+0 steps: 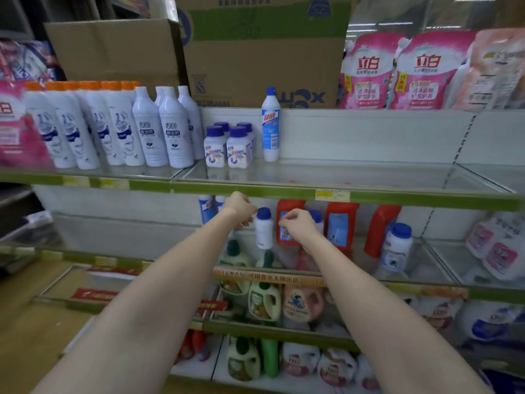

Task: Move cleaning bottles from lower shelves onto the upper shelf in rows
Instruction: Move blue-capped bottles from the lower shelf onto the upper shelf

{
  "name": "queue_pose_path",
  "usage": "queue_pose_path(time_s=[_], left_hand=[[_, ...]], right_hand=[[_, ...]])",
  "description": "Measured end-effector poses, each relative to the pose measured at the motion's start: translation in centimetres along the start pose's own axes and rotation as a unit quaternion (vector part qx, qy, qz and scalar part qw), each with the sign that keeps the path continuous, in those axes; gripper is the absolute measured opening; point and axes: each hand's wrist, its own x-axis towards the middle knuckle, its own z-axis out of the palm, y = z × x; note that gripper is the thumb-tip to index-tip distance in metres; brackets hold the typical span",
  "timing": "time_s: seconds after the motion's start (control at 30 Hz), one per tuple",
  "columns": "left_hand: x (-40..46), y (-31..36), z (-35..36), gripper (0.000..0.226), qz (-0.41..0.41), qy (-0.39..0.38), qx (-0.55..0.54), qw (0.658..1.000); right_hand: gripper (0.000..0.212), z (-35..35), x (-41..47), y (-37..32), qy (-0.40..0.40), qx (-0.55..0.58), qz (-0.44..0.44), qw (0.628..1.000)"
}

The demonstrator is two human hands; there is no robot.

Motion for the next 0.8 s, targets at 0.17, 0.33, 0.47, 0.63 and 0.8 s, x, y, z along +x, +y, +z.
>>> queue_pose_path(time_s=[0.17,0.33,0.47,0.63,0.8], left_hand=[[-1.1,-3.9,1.2,0.011,-0.013,0.016,0.02,1.0],[-0.7,-7.0,1.6,0.009,-0.025,0.032,0.009,0.999],[0.3,-8.3,1.2,0.008,-0.024,0.035,-0.006,0.999],[1.9,-11.1,0.5,0.007,-0.046,0.044,-0.023,0.998],[5.0,-14.6,-0.8,0.01,-0.073,0.054,-0.044,0.995]], right_hand=[[0.01,2.1,-0.8,2.2,-0.016,0.003,0.022,1.0],[0.01,4.3,-0.3,2.6,-0.038,-0.002,0.032,0.999],[0.01,6.5,1.0,2.2,-0.048,0.003,0.038,0.998],[0.008,10.0,2.6,1.6,-0.066,-0.012,0.044,0.997],[0.015,13.9,4.5,1.3,-0.058,-0.02,0.063,0.996]])
